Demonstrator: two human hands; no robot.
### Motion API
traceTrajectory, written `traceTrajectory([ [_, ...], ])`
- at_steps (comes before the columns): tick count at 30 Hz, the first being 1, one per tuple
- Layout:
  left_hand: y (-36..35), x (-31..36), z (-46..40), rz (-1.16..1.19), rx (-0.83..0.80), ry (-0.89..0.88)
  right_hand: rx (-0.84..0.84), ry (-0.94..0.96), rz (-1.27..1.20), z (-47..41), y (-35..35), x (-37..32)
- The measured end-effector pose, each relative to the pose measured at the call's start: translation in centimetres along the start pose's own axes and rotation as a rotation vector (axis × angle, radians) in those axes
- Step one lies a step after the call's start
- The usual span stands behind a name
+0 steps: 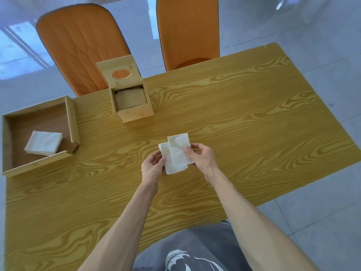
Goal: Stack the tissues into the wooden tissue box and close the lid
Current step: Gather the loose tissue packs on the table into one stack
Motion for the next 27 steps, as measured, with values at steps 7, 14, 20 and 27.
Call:
traceTrajectory([
  [7, 2.5, 0.7, 0.5, 0.074, 0.059, 0.003, -0.108, -0.011, 0.105, 0.0, -4.5, 0.0],
  [14, 5.1, 1.0, 0.6, 0.132, 0.132, 0.014, -0.080, 0.061, 0.330, -0.8, -7.2, -0.8],
  [20, 6.0, 1.1, 0.5, 0.203, 0.156, 0.031, 0.029, 0.143, 0.667, -0.7, -8.0, -2.1],
  [27, 5.3, 1.9, 0.7, 0.227, 0.091, 0.033, 0.073, 0.177, 0.801, -0.1, -8.2, -2.8],
])
Point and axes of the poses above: each hand's wrist, its own z-axis away from the middle knuckle, its own y-axis out of the back of the hand, x = y × z, the point moved 9 cm from there along -z, towards the middle knuckle, and after that the axes turned 14 degrees about z, right-handed, at the moved point
